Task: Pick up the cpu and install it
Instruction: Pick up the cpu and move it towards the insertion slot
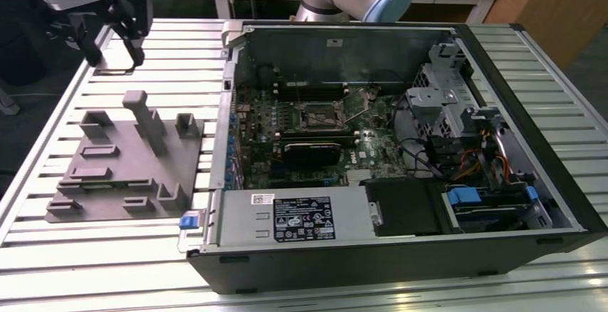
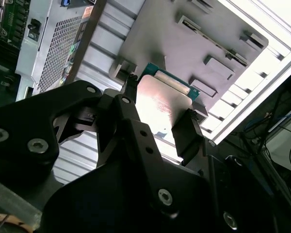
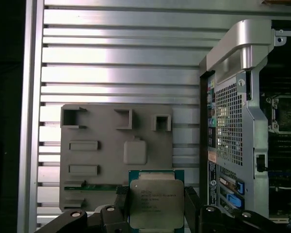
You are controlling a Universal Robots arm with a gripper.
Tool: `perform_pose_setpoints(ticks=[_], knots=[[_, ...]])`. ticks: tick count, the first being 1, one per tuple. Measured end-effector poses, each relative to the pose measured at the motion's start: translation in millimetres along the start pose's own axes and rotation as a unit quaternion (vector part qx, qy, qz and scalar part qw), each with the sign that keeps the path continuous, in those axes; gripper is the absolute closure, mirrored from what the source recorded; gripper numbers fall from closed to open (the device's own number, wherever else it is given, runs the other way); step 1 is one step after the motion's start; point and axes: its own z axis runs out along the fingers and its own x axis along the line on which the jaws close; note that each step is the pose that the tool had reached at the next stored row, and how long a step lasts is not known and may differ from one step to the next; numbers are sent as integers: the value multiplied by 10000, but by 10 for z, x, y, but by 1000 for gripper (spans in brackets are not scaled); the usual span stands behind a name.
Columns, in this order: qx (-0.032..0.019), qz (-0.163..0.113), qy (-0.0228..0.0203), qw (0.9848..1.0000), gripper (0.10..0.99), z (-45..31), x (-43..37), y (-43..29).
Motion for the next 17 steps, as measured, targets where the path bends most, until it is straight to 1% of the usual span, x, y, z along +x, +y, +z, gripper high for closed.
perform_pose_setpoints(ticks=[17], knots=[[0, 0, 0, 10000, 545, 5, -188, 1]])
